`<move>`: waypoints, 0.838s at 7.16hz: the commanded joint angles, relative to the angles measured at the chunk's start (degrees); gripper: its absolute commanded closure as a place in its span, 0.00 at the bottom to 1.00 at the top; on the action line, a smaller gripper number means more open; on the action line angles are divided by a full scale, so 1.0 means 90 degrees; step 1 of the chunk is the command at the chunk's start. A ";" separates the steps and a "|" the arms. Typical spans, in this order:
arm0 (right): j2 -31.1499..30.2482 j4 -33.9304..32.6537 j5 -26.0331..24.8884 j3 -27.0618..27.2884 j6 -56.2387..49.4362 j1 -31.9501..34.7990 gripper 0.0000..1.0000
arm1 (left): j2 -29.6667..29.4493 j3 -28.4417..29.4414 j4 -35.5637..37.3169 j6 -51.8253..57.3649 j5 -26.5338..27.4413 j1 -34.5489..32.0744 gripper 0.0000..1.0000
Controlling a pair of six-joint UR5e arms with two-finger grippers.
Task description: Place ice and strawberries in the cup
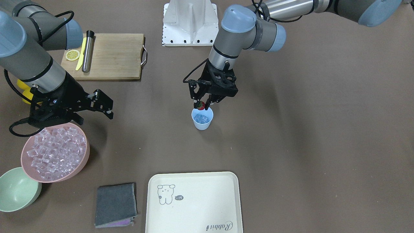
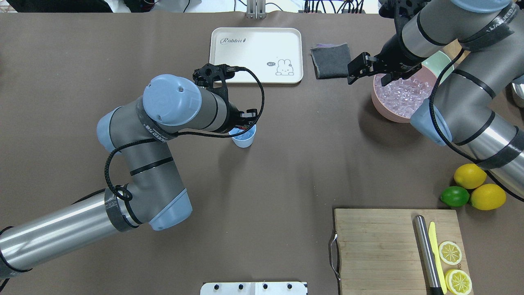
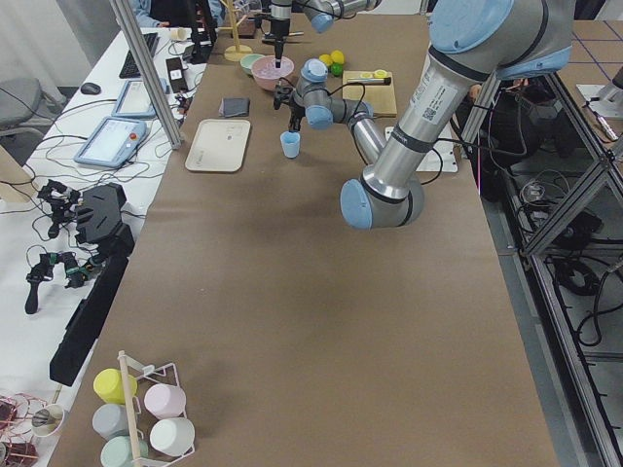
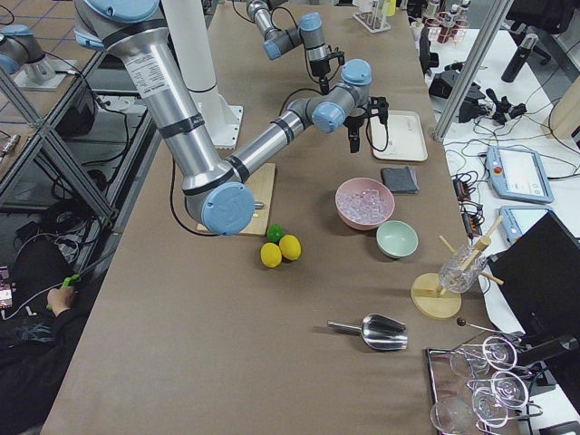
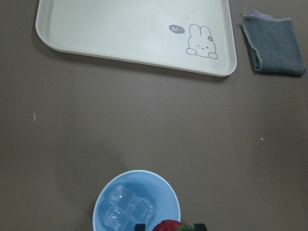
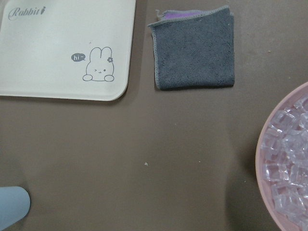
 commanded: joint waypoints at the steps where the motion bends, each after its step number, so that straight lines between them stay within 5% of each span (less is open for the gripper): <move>1: -0.0019 0.0000 0.0001 0.0007 0.0006 -0.0006 0.00 | -0.0002 0.0100 -0.0032 0.0072 0.0015 0.0001 0.81; 2: -0.0019 0.0000 0.0001 0.0007 0.0007 -0.0006 0.00 | 0.0007 0.0100 -0.0031 0.0072 0.0179 0.0010 0.03; 6: -0.0097 -0.0010 0.0069 0.0007 -0.0129 0.0071 0.00 | 0.0133 0.0022 0.0027 0.1883 0.0376 -0.0631 0.02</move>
